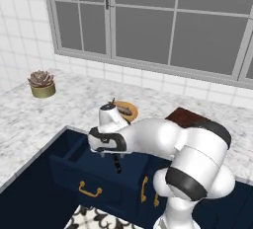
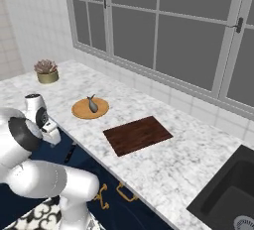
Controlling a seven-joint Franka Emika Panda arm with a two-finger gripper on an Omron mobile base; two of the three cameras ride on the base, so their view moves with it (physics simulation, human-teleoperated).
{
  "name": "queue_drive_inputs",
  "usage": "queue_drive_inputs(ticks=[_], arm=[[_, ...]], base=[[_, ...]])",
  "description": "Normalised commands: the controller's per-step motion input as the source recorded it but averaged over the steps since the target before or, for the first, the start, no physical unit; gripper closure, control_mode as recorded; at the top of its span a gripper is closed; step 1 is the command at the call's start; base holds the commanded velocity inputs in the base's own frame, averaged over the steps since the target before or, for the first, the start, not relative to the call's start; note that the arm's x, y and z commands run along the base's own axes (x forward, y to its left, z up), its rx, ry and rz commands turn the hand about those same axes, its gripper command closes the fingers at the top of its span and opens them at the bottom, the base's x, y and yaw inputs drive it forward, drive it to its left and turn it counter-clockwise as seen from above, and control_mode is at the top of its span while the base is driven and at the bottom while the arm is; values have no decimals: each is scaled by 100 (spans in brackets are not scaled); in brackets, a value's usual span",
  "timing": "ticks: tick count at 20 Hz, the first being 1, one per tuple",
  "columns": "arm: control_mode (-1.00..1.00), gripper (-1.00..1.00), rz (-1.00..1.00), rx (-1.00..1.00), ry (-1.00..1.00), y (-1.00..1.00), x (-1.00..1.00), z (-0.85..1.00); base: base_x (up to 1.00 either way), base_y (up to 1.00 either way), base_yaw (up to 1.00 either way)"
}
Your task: Pick up the knife from the drawer and place it on the cutting board. Then place the meat from the plate to the cutting board.
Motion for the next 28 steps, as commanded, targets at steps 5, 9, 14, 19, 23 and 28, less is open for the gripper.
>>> queue_drive_inputs(ticks=[5, 9, 14, 19, 23, 28], arm=[[-100, -100, 0, 0, 6, 17, 27, -60], [-100, -100, 0, 0, 6, 26, 5, -73], [-100, -100, -1, 0, 7, 51, -13, -65], [-100, -100, 0, -1, 1, 78, -89, -7], [-100, -100, 0, -1, 0, 72, -100, 20], [-100, -100, 0, 0, 0, 41, -70, 50]], base=[[0, 0, 0], [0, 0, 0], [0, 0, 0], [0, 0, 0], [0, 0, 0], [0, 0, 0]])
